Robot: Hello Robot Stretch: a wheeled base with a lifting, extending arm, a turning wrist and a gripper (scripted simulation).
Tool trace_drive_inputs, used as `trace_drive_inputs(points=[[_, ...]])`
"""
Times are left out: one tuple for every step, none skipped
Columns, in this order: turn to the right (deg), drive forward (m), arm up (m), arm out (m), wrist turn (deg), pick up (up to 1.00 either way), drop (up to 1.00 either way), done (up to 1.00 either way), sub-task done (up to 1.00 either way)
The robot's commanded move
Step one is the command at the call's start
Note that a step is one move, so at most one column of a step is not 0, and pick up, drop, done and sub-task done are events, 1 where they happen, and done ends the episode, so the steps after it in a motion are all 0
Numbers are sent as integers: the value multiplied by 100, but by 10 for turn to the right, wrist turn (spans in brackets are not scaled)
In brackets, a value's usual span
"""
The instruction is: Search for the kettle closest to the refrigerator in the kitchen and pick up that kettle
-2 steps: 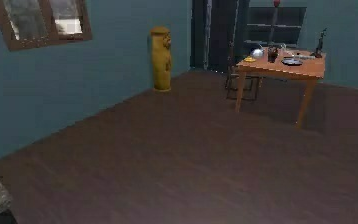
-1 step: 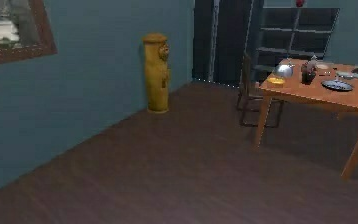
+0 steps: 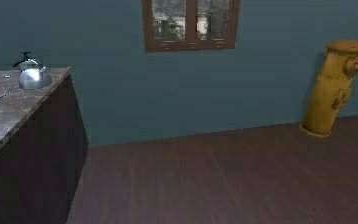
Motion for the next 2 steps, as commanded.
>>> trace_drive_inputs(points=[[-60, 0, 0, 0, 0, 0, 0, 0, 0], [0, 20, 0, 0, 0, 0, 0, 0, 0]])
